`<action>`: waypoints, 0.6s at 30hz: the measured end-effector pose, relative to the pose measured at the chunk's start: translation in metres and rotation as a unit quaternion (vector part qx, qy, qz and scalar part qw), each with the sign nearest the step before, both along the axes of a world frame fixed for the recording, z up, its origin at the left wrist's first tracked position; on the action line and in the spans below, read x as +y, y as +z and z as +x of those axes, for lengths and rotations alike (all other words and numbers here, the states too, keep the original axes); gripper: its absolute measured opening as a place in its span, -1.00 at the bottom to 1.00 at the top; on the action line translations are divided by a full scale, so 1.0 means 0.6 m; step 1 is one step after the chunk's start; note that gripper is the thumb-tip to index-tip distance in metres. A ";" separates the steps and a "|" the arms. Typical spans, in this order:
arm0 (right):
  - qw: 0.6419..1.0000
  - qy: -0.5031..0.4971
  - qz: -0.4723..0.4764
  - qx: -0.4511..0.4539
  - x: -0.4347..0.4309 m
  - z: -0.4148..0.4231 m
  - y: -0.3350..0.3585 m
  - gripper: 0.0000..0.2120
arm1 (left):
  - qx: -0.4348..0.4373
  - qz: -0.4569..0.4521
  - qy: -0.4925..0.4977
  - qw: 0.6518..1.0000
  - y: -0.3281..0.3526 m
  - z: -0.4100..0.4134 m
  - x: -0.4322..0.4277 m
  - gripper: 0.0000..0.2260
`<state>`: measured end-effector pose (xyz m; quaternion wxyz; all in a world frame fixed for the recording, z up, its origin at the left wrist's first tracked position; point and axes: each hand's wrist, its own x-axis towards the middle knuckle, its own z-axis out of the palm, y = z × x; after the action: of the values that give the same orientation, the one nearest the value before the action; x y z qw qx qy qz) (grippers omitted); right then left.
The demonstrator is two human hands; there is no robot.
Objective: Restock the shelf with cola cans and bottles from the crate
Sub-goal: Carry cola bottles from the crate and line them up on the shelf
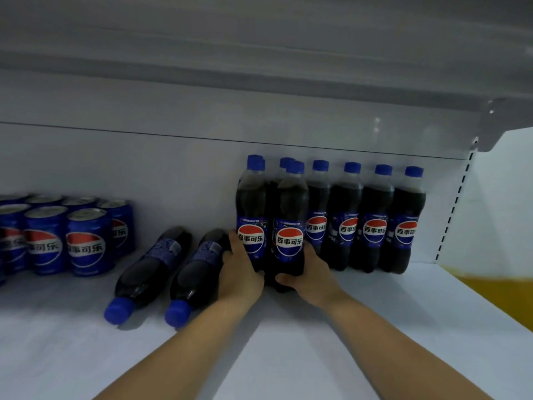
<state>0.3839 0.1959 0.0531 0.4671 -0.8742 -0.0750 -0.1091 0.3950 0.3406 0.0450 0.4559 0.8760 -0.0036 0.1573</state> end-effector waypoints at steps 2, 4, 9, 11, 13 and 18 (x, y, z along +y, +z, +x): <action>1.000 0.003 0.001 -0.004 0.000 0.008 0.000 -0.20 | 0.006 0.008 0.009 1.000 -0.001 -0.001 -0.005 -0.11; 1.000 0.005 0.000 -0.008 0.000 0.014 -0.001 -0.21 | 0.007 0.016 0.015 1.000 0.000 -0.004 -0.009 -0.11; 1.000 -0.002 0.009 -0.015 0.001 0.023 -0.011 -0.18 | -0.001 0.011 0.014 1.000 0.001 -0.006 -0.011 -0.10; 1.000 -0.006 0.013 -0.009 0.001 0.026 -0.014 -0.21 | -0.001 0.010 0.012 1.000 0.001 -0.008 -0.009 -0.10; 1.000 -0.007 0.014 -0.003 0.001 0.025 -0.014 -0.24 | 0.001 0.011 0.008 1.000 0.001 -0.012 -0.007 -0.10; 0.998 -0.028 0.051 0.023 0.000 0.005 -0.007 -0.18 | -0.002 0.012 -0.002 1.000 0.004 -0.038 0.003 -0.10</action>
<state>0.3869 0.1961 0.0490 0.5099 -0.8530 -0.0342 -0.1059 0.3725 0.3424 0.0474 0.4458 0.8811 -0.0084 0.1578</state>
